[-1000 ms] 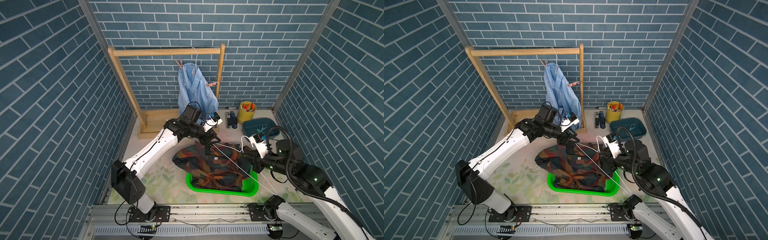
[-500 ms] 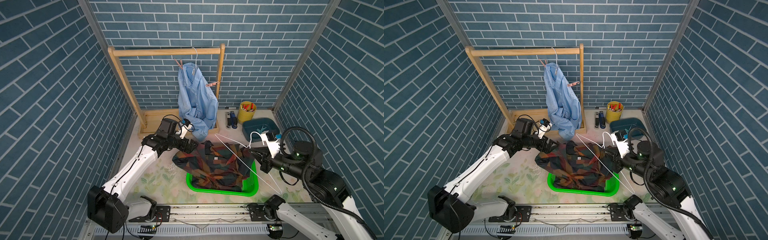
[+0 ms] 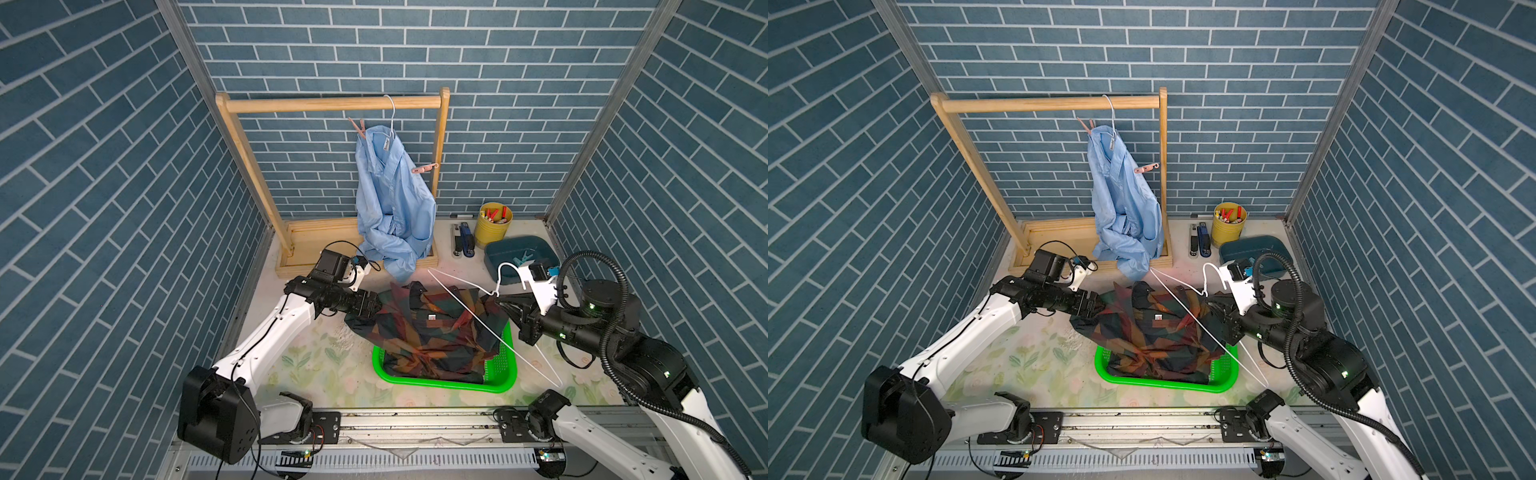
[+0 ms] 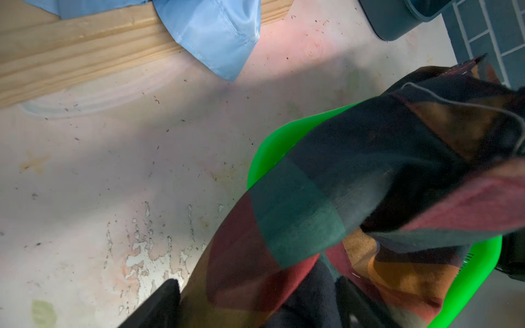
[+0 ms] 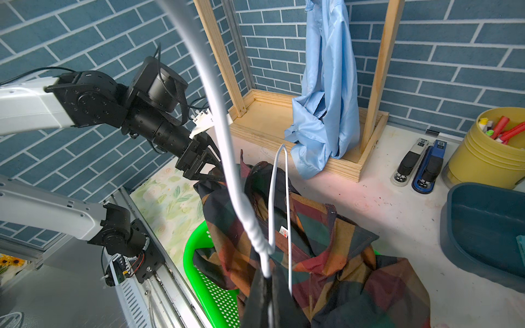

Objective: Remove the clothespins securing long-sleeve shirts to the hanger
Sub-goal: Adjust the long-sleeve shirt at the bin.

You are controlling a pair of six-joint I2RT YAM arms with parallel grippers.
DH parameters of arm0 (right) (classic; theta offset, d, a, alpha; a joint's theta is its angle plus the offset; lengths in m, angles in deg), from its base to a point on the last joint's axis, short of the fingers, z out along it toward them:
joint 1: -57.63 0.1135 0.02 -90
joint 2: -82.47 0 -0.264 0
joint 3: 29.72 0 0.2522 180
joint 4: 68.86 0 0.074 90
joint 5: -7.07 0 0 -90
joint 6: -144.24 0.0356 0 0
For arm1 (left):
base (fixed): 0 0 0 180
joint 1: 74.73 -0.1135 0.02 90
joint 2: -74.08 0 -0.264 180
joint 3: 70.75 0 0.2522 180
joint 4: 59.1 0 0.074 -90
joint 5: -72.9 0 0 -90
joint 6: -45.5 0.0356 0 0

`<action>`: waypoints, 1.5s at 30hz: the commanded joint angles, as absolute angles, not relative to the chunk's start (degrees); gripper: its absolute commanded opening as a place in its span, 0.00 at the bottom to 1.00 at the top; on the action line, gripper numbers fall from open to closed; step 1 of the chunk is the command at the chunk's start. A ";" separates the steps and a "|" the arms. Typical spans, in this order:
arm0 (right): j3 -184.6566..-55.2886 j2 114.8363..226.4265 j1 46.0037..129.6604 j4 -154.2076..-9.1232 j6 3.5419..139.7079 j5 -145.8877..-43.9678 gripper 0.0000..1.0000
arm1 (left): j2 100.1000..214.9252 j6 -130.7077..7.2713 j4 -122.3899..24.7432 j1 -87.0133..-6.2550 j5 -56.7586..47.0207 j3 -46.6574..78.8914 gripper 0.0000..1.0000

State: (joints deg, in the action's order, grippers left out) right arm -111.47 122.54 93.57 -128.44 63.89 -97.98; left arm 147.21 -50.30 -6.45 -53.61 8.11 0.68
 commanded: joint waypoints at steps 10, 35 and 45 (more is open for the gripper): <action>-111.67 123.34 93.45 -125.80 62.96 -98.59 0.00 | 148.83 -51.97 -2.99 -39.44 9.32 6.03 0.00; -114.23 118.39 93.44 -126.00 65.31 -85.71 0.00 | 183.02 -62.40 -19.65 -24.81 11.41 8.23 0.04; -115.62 120.58 93.49 -126.26 65.16 -87.66 0.00 | 163.91 -56.41 -16.53 -22.97 2.66 10.29 0.75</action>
